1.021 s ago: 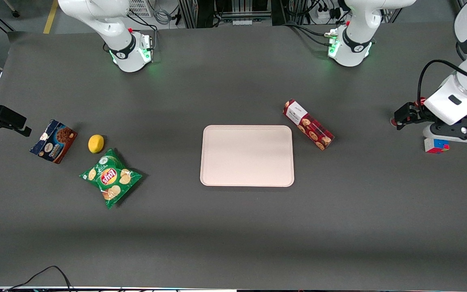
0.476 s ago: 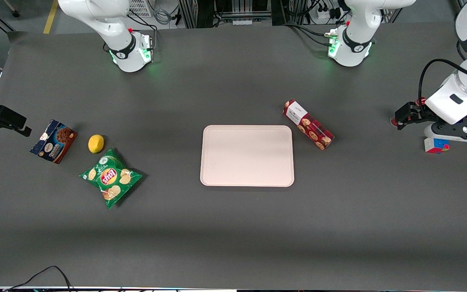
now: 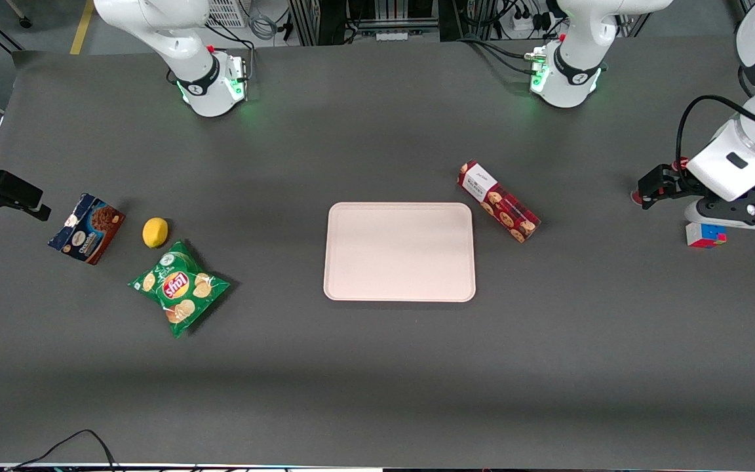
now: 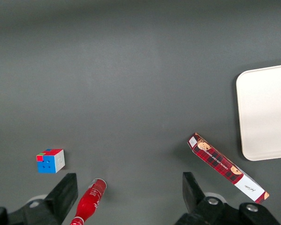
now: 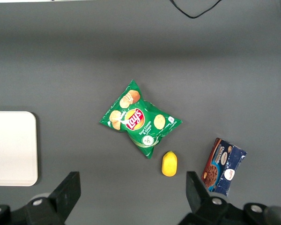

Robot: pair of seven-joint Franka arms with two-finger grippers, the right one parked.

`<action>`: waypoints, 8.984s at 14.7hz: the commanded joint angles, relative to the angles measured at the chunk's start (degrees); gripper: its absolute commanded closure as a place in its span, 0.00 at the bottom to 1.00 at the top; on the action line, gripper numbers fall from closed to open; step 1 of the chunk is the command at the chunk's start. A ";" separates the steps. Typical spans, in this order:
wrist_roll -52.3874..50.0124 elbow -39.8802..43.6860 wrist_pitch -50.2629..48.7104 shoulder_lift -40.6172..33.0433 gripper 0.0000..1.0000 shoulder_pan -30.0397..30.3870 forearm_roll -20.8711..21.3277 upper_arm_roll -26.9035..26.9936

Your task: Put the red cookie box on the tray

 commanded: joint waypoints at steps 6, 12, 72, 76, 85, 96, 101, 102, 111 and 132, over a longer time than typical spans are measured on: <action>0.73 1.77 -3.09 0.50 0.00 -0.61 0.36 0.33; 0.73 1.77 -3.61 0.50 0.00 -0.44 -3.33 0.42; -49.45 -50.61 63.45 9.56 0.20 -9.93 -13.00 -12.24; -49.98 -50.52 63.53 9.64 0.57 -10.37 -13.09 -12.42; -47.36 -47.37 58.29 5.35 0.96 -9.58 -12.92 -11.98; -33.20 -16.08 7.39 -2.66 0.98 -9.14 -10.37 -3.10; -26.19 -16.07 9.99 -1.79 0.99 -10.10 -10.72 -4.67; -25.03 -16.07 11.92 -0.91 0.99 -10.11 -10.72 -6.77; -26.07 -16.24 29.06 9.98 0.99 -10.63 -10.46 -16.90; -33.46 -15.63 46.56 28.45 0.99 -11.60 -2.11 -16.28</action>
